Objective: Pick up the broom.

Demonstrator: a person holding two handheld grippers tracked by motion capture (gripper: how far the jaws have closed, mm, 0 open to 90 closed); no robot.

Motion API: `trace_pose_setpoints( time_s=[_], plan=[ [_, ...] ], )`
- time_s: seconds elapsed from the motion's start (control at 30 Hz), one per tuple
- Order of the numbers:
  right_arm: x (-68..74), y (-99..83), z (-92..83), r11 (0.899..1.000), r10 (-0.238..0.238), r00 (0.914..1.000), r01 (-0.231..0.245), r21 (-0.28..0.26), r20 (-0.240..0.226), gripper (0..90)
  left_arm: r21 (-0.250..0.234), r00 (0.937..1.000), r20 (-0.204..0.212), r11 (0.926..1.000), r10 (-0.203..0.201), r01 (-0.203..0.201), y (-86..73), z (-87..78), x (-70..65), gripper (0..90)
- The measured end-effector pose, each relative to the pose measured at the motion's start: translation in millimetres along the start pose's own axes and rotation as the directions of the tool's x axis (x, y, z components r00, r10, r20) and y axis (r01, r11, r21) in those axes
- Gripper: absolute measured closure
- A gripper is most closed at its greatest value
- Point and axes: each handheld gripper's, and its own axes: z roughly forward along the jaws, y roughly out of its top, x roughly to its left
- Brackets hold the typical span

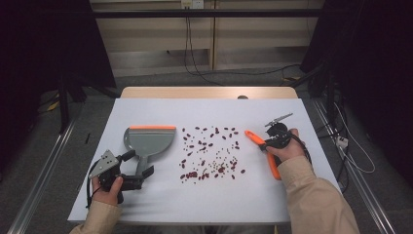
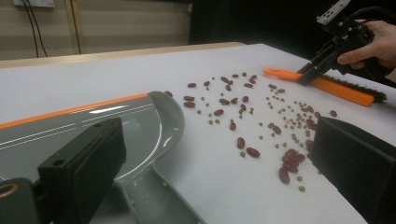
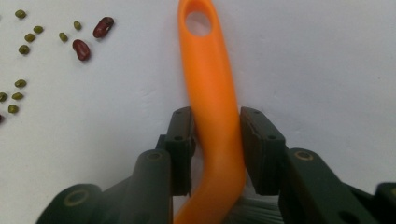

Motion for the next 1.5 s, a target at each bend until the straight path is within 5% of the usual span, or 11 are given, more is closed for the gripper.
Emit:
trace_pose_setpoints(
  time_s=[0.53, 0.77, 0.8, 0.83, 0.87, 0.93, 1.13, 1.4, 1.43, 1.5],
  plan=[
    [-0.7, -0.7, -2.9, 1.000, 0.003, 1.0000, -0.003, -0.024, 0.004, 71.3, -0.013, 1.0000, -0.006, 0.9999, 0.001, -0.001, 1.4, -0.2, -1.7, 3.2],
    [-6.1, -8.1, -27.4, 0.980, 0.047, 0.9989, -0.047, -0.193, -0.005, 71.2, -0.027, 1.0000, -0.004, 0.9996, -0.001, 0.000, 2.8, -0.4, -2.9, 3.2],
    [-6.1, -10.2, -32.1, 0.972, 0.057, 0.9983, -0.058, -0.229, -0.008, 71.2, -0.024, 1.0000, -0.007, 0.9997, -0.002, 0.002, 3.2, -0.4, -3.3, 3.2],
    [-6.3, -14.9, -40.9, 0.951, 0.063, 0.9978, -0.067, -0.301, -0.021, 71.2, -0.029, 1.0000, -0.005, 0.9996, -0.004, 0.004, 3.4, 0.1, -3.6, 3.2],
    [-6.3, -14.9, -40.9, 0.951, 0.063, 0.9978, -0.067, -0.301, -0.021, 71.2, -0.027, 0.9999, -0.010, 0.9996, -0.003, 0.003, 4.1, 0.2, -4.0, 3.2],
    [-4.5, -20.2, -48.2, 0.928, 0.063, 0.9979, -0.065, -0.368, -0.018, 71.2, -0.035, 1.0000, -0.010, 0.9994, 0.000, -0.001, 6.0, 0.5, -5.1, 3.2],
    [-0.7, -38.5, -64.5, 0.838, 0.078, 0.9962, -0.087, -0.539, -0.039, 71.2, -0.036, 0.9999, 0.001, 0.9993, 0.011, -0.011, 11.0, 3.2, -11.2, 3.2],
    [-0.4, -53.4, -85.8, 0.732, 0.085, 0.9941, -0.108, -0.673, -0.068, 71.2, -0.044, 0.9996, 0.023, 0.9989, 0.016, -0.015, 20.3, 9.1, -17.6, 3.1],
    [1.2, -54.6, -89.3, 0.713, 0.077, 0.9945, -0.104, -0.694, -0.070, 71.2, -0.045, 0.9995, 0.024, 0.9988, 0.020, -0.019, 21.8, 10.1, -18.6, 3.1],
    [1.8, -54.6, -90.6, 0.706, 0.074, 0.9948, -0.102, -0.701, -0.070, 71.2, -0.045, 0.9994, 0.025, 0.9988, 0.022, -0.021, 24.6, 12.1, -21.0, 3.1]
  ],
)
